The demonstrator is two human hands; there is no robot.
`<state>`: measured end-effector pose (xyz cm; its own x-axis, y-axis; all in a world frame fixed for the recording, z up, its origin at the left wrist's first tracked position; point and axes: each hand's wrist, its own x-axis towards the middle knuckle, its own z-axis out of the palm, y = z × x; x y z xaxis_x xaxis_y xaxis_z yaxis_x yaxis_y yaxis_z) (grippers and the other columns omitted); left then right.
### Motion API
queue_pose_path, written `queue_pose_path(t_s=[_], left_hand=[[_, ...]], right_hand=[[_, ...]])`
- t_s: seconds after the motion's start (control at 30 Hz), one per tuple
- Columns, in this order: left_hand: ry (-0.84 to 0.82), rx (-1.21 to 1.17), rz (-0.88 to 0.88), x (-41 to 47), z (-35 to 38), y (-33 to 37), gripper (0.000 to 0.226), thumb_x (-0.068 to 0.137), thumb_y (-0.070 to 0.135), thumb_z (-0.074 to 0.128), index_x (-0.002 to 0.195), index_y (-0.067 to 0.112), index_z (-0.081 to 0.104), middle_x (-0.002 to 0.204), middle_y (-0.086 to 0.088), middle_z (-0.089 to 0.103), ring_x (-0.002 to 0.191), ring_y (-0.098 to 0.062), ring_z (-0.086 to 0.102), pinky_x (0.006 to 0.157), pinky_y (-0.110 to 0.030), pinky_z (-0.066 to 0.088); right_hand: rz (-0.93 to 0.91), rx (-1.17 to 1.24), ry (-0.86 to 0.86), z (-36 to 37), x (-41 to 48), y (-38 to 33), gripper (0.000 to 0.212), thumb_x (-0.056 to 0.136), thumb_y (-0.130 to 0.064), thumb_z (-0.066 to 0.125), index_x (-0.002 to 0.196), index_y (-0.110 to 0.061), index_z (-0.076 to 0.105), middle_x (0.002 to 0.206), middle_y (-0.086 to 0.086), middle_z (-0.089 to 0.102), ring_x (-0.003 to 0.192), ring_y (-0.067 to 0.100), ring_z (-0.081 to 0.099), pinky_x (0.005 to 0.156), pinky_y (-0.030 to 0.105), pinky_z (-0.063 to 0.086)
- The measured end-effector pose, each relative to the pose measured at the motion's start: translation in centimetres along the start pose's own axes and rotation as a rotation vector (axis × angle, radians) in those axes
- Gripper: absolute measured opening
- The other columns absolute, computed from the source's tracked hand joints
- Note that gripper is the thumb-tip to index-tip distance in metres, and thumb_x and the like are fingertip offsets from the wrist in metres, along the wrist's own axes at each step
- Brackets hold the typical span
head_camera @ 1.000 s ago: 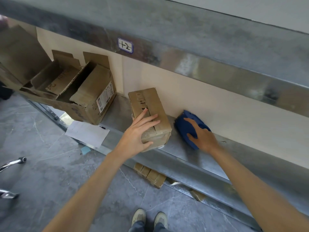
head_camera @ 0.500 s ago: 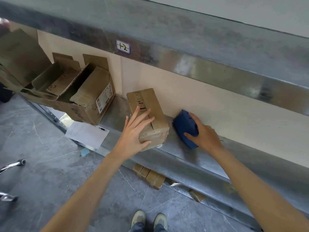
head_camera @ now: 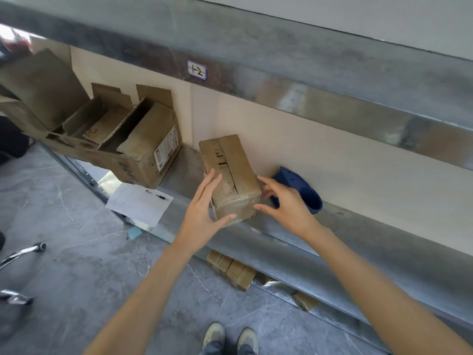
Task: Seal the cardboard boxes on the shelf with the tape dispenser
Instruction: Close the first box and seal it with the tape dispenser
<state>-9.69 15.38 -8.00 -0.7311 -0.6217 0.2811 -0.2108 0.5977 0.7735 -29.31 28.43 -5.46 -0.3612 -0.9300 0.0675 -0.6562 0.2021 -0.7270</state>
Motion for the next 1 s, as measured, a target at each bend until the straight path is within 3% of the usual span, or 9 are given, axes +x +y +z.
queue_pose_path(t_s=[0.07, 0.17, 0.27, 0.4, 0.6, 0.7, 0.8, 0.87, 1.0], left_hand=[[0.007, -0.02, -0.008, 0.1, 0.0, 0.1, 0.094, 0.078, 0.031, 0.084, 0.155, 0.021, 0.03, 0.165, 0.013, 0.017, 0.15, -0.002, 0.018, 0.121, -0.031, 0.027], [-0.001, -0.036, -0.014, 0.1, 0.0, 0.0, 0.095, 0.077, 0.028, 0.085, 0.155, 0.021, 0.03, 0.164, 0.012, 0.017, 0.15, -0.004, 0.02, 0.117, -0.049, 0.036], [-0.014, -0.043, -0.02, 0.0, 0.1, -0.2, 0.094, 0.078, 0.029, 0.085, 0.155, 0.021, 0.031, 0.164, 0.011, 0.019, 0.15, -0.002, 0.016, 0.117, -0.051, 0.034], [-0.012, -0.028, -0.021, 0.1, -0.1, -0.5, 0.092, 0.08, 0.036, 0.082, 0.155, 0.021, 0.031, 0.164, 0.012, 0.02, 0.15, 0.0, 0.016, 0.121, -0.045, 0.028], [-0.065, -0.03, -0.021, 1.0, -1.7, -0.7, 0.087, 0.081, 0.044, 0.077, 0.154, 0.024, 0.033, 0.161, 0.015, 0.027, 0.151, 0.002, 0.008, 0.121, -0.034, 0.02], [-0.106, 0.048, 0.036, 1.4, -2.2, -1.4, 0.084, 0.081, 0.046, 0.074, 0.153, 0.021, 0.037, 0.159, 0.01, 0.033, 0.149, 0.001, 0.016, 0.122, -0.029, 0.023], [-0.128, 0.082, 0.065, 1.5, -2.2, -1.8, 0.085, 0.081, 0.047, 0.071, 0.153, 0.018, 0.037, 0.159, 0.008, 0.033, 0.149, 0.001, 0.017, 0.119, -0.016, 0.02], [-0.123, 0.083, 0.055, 1.4, -2.0, -1.9, 0.084, 0.084, 0.049, 0.068, 0.154, 0.02, 0.034, 0.161, 0.01, 0.03, 0.15, 0.0, 0.016, 0.117, -0.012, 0.019], [0.031, -0.024, 0.003, 1.1, -0.6, -1.2, 0.072, 0.089, 0.038, 0.072, 0.151, 0.016, 0.042, 0.157, 0.007, 0.039, 0.148, -0.004, 0.024, 0.12, -0.026, 0.028]], right_hand=[[-0.006, -0.043, -0.058, 0.0, 0.4, -0.2, 0.087, 0.083, -0.028, 0.077, 0.155, -0.025, 0.028, 0.117, -0.005, 0.06, 0.103, 0.004, 0.055, 0.1, 0.025, 0.045], [0.028, -0.111, -0.177, -0.4, 1.2, -0.7, 0.1, 0.085, -0.035, 0.075, 0.158, -0.031, 0.007, 0.143, -0.002, 0.049, 0.122, 0.005, 0.049, 0.106, 0.024, 0.039], [0.009, -0.162, -0.234, -0.1, 2.0, -0.8, 0.105, 0.086, -0.038, 0.073, 0.158, -0.031, -0.002, 0.16, 0.0, 0.029, 0.141, 0.013, 0.035, 0.113, 0.027, 0.032], [0.018, -0.138, -0.268, 0.1, 2.2, -0.4, 0.108, 0.086, -0.037, 0.074, 0.156, -0.036, -0.008, 0.164, -0.003, 0.017, 0.145, 0.012, 0.028, 0.116, 0.03, 0.03], [-0.096, -0.121, -0.182, -1.0, 2.4, 0.4, 0.09, 0.082, -0.037, 0.076, 0.152, -0.048, 0.021, 0.161, -0.02, 0.018, 0.146, -0.003, 0.015, 0.12, 0.033, 0.023], [-0.118, -0.111, -0.136, -1.0, 2.9, 1.0, 0.068, 0.082, -0.037, 0.073, 0.144, -0.04, 0.045, 0.155, -0.024, 0.03, 0.143, 0.002, 0.028, 0.119, 0.042, 0.03], [-0.118, -0.113, -0.107, -0.7, 3.0, 1.4, 0.061, 0.083, -0.035, 0.073, 0.14, -0.033, 0.052, 0.152, -0.022, 0.036, 0.14, 0.003, 0.035, 0.117, 0.043, 0.034], [-0.125, -0.129, -0.117, -0.6, 3.0, 1.4, 0.06, 0.084, -0.036, 0.072, 0.141, -0.033, 0.052, 0.153, -0.021, 0.036, 0.14, 0.003, 0.034, 0.117, 0.039, 0.032], [-0.101, -0.083, -0.081, -0.3, 2.8, 0.7, 0.055, 0.086, -0.042, 0.072, 0.137, -0.027, 0.057, 0.15, -0.018, 0.04, 0.134, -0.004, 0.037, 0.11, 0.018, 0.029]])
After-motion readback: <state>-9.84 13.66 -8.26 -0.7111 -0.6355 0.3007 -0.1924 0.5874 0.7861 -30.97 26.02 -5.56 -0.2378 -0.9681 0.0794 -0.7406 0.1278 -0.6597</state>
